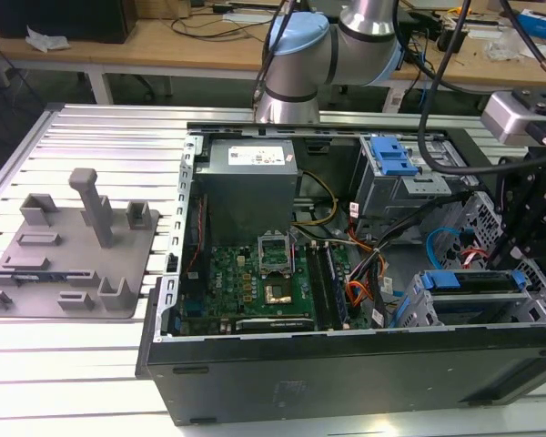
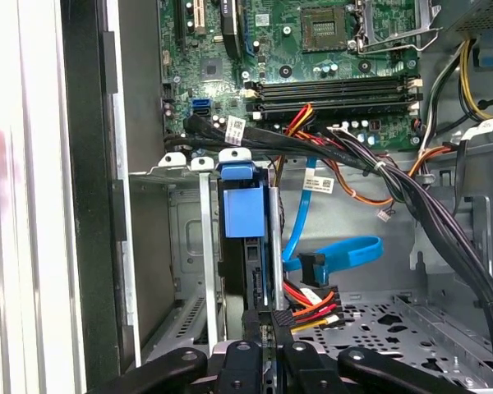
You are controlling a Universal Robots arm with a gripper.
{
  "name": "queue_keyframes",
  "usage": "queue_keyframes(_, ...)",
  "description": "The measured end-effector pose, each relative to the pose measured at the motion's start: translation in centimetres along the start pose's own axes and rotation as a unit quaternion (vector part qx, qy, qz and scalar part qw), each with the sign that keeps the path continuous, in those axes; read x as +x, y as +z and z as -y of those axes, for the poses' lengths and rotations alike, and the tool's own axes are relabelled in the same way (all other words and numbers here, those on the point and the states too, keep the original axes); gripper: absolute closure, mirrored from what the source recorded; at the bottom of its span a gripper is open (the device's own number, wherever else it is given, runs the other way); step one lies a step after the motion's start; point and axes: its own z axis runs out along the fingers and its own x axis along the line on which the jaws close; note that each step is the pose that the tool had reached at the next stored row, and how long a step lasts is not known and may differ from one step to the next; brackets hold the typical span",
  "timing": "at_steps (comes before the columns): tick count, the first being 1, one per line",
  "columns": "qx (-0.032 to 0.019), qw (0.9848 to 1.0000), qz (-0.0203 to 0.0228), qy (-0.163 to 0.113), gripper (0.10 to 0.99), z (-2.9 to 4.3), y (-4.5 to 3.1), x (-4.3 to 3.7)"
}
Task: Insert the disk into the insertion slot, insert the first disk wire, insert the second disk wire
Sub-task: 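Insert the first disk wire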
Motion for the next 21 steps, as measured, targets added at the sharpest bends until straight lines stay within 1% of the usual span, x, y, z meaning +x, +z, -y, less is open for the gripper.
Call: queue_keyframes(21,0.0000,1.0000,0.0000,0.000,0.922,-0.01,0.56,-0.04)
